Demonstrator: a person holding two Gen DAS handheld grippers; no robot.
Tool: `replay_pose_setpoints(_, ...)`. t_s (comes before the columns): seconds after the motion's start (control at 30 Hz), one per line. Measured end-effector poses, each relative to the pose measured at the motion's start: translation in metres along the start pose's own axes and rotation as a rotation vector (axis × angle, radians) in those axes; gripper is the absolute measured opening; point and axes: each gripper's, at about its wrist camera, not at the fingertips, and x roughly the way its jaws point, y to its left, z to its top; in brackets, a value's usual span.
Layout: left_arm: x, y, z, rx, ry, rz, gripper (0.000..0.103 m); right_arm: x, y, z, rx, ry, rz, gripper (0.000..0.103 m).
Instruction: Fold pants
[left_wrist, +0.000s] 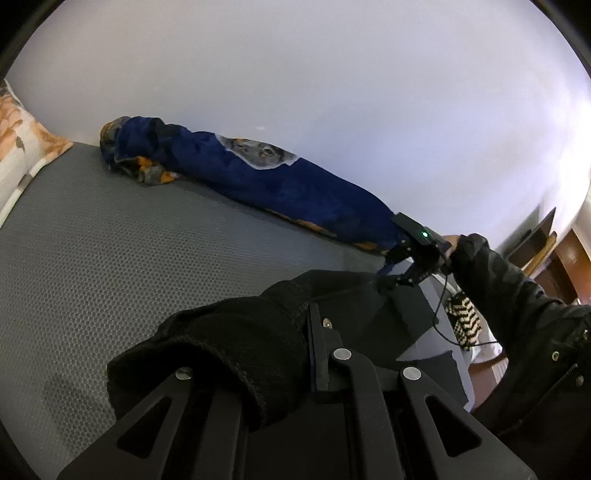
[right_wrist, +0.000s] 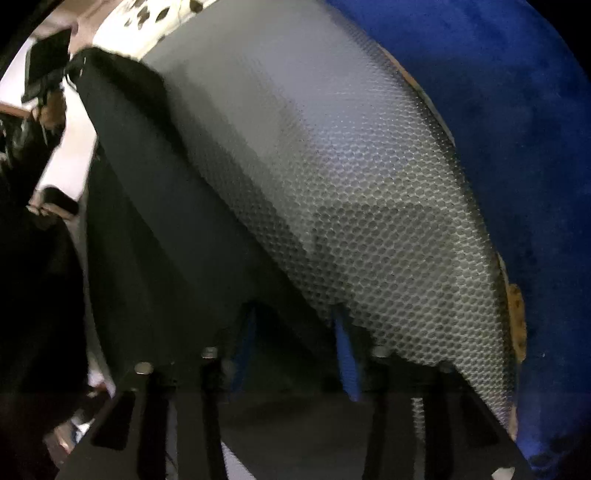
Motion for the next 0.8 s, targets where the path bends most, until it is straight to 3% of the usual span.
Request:
replay_pose_setpoints(0.03,0.001,0.002,0.0,-0.004,-0.003,0.002,0.008,0.0,0.001,-0.001,0.007,0.002,-0.018,0.014)
replay_pose_setpoints(0.13,0.002,0.003,0.001,0.0,-0.014,0.003,0.008,-0.009,0.014,-0.007,0.014,-0.049,-0.142,0.008)
replay_pose_setpoints(0.33,0.006,0.002,0.002,0.027,-0.018,0.011,0.008,-0.032,0.072,-0.039,0.097,-0.208,-0.492,0.004)
replay_pose_setpoints(0.43,0.006,0.005,0.001,0.038,-0.008,0.001,0.008,-0.043,0.118,-0.07,0.189,-0.295,-0.582,0.003)
replay_pose_setpoints(0.63,-0.009,0.004,-0.015,0.086,0.025,-0.029,0.008,-0.029,0.216,-0.128,0.268,-0.341,-0.654,0.003)
replay_pose_setpoints(0.8,-0.026,-0.001,-0.05,0.16,0.103,-0.046,0.009,0.008,0.26,-0.142,0.326,-0.311,-0.592,0.003)
